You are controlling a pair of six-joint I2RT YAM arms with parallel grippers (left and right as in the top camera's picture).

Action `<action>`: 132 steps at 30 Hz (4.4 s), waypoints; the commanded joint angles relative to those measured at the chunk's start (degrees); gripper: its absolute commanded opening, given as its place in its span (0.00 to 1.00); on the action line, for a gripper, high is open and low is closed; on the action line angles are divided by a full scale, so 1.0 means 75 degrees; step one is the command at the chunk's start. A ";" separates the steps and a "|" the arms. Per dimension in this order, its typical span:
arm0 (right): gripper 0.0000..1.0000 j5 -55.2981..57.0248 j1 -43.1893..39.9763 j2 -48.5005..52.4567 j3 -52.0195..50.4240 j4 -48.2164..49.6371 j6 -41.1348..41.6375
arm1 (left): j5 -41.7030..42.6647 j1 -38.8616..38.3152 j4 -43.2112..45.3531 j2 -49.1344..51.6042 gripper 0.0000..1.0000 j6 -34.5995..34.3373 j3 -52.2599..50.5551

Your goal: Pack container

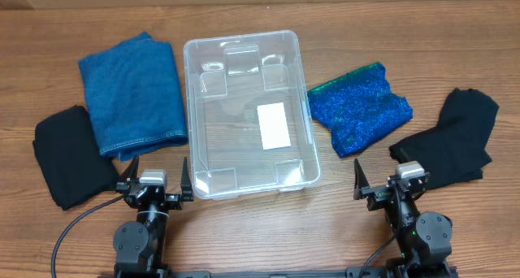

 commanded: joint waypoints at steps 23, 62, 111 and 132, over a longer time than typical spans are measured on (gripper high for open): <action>1.00 0.0125 0.0396 -0.0032 0.0023 0.0020 -0.0032 | 0.0087 -0.0006 0.0009 -0.0035 1.00 0.0090 -0.0020; 1.00 0.0376 -0.0184 0.8110 0.6968 -0.3040 0.2602 | -0.0102 -0.0006 -0.2906 0.5330 1.00 -0.1947 0.6353; 0.04 -0.2538 -0.0050 1.1517 1.2438 -0.4669 0.1454 | -0.0020 -0.0012 -0.7026 0.9442 1.00 -0.1944 0.9323; 1.00 0.1367 0.3104 1.4726 1.2447 -0.3698 0.0842 | -0.0277 0.0341 -0.7583 0.9439 1.00 -0.2401 0.9422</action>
